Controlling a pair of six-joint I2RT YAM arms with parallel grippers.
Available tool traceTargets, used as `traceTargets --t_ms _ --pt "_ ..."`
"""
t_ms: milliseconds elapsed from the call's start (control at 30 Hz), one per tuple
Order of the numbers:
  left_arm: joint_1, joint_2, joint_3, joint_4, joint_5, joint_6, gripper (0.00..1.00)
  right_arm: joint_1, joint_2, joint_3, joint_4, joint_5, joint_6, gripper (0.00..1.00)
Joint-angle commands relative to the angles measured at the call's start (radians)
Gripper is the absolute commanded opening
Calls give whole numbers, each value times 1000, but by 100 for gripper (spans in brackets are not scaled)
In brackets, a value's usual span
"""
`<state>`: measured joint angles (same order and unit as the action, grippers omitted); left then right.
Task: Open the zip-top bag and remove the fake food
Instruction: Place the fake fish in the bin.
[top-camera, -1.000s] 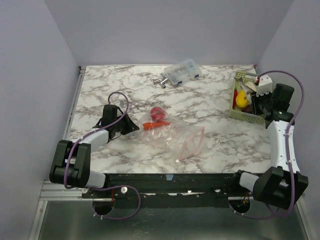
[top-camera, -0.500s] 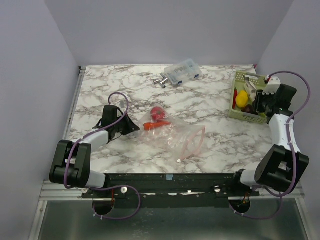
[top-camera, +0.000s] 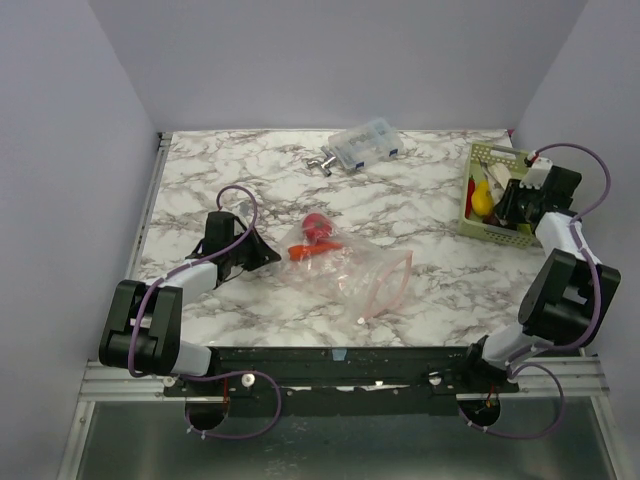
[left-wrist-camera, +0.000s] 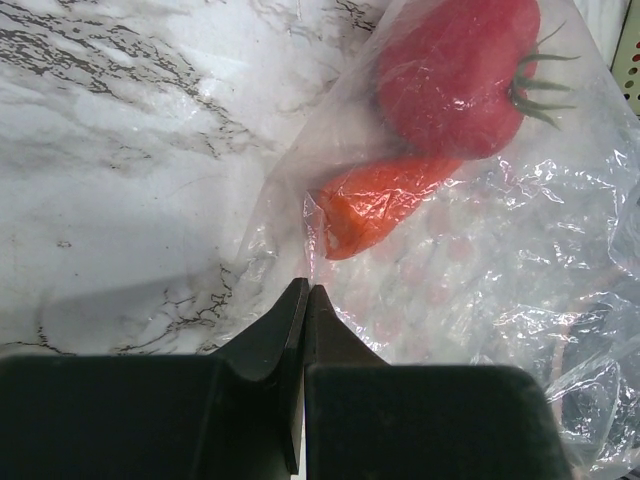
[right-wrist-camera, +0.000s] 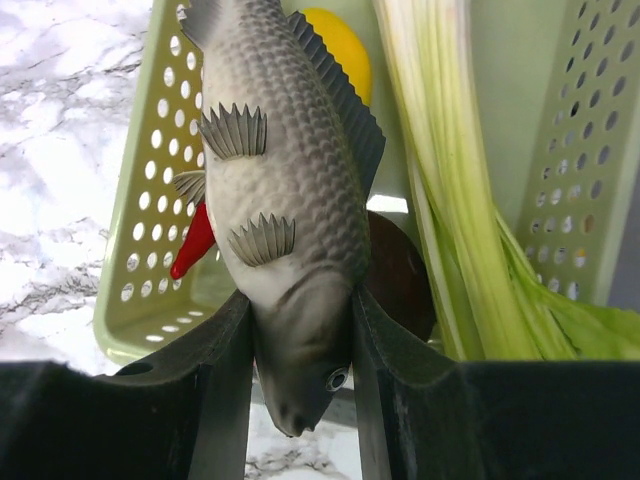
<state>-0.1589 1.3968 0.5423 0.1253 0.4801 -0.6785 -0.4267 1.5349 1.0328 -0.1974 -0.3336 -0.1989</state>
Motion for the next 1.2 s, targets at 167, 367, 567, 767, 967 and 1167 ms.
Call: traceTargets --t_ms 167,367,567,767,967,1167 --pt "4 2 -9 28 36 -1 0 -5 105 117 -12 -32 32 55" --pt "4 10 -5 30 53 2 0 -5 71 122 -20 -40 10 83" --pt "4 20 -3 30 77 2 0 -4 -12 131 -95 -156 -58 83" --pt "2 29 -4 34 98 -4 0 -2 -133 100 -304 -514 -241 84" --pt "-15 39 -14 40 111 -13 0 17 -205 52 -798 -845 -717 83" --pt "-41 40 -33 61 109 -37 0 49 -205 -39 -1220 -873 -1343 78"
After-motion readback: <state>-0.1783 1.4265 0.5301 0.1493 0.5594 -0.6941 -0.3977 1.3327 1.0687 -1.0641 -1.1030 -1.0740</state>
